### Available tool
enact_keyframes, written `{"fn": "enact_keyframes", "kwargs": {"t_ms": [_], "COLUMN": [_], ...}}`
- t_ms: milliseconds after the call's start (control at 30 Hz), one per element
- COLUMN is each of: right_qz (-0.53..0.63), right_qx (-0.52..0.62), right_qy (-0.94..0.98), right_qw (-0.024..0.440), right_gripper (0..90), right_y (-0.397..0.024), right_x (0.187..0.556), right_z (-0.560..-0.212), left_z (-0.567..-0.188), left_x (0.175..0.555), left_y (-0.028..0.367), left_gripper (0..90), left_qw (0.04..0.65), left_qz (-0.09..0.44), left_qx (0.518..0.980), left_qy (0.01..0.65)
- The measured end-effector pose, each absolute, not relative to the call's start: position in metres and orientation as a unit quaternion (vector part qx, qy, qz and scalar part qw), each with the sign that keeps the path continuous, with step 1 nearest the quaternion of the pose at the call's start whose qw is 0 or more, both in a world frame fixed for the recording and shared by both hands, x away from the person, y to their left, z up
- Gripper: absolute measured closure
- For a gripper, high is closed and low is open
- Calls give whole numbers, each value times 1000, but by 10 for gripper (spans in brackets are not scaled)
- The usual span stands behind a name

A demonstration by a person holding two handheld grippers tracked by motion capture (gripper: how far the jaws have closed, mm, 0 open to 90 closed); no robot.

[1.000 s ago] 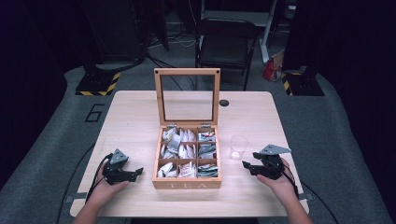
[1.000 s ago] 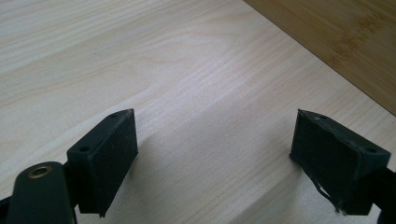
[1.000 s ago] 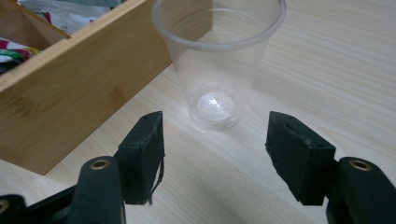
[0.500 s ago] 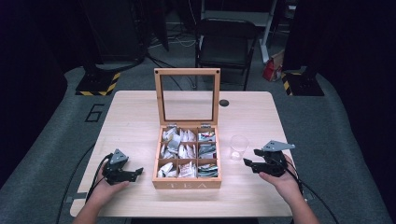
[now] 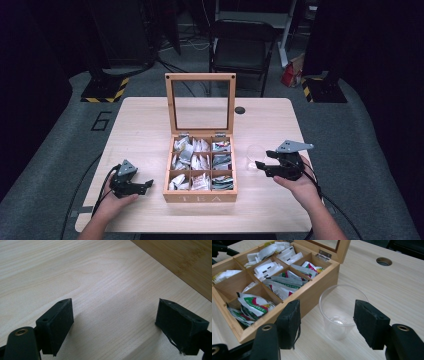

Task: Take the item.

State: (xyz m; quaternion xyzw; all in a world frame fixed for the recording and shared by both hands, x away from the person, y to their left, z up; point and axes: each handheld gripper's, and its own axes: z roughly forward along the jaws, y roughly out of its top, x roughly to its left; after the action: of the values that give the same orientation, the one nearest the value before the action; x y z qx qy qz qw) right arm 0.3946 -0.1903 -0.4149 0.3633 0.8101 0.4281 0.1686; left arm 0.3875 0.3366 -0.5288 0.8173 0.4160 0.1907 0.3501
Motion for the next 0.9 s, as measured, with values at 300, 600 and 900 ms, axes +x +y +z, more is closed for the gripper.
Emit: {"fn": "enact_keyframes", "kwargs": {"t_ms": [300,600,900], "right_qz": [432,434,438], "right_qx": [345,329,324], "right_qy": [817,823,823], "right_qw": [162,161,160], "right_gripper": [380,381,391], "right_y": [-174,-157,-144], "right_x": [403,410,416], "right_z": [-405,-402,-397], "left_z": [-529,-529,-529], "left_x": [388,388,388], "left_y": [336,337,337], "left_gripper": [141,141,141], "left_qw": [353,352,351], "left_qz": [192,193,193], "left_qx": [815,817,817], "left_qy": [417,415,415]}}
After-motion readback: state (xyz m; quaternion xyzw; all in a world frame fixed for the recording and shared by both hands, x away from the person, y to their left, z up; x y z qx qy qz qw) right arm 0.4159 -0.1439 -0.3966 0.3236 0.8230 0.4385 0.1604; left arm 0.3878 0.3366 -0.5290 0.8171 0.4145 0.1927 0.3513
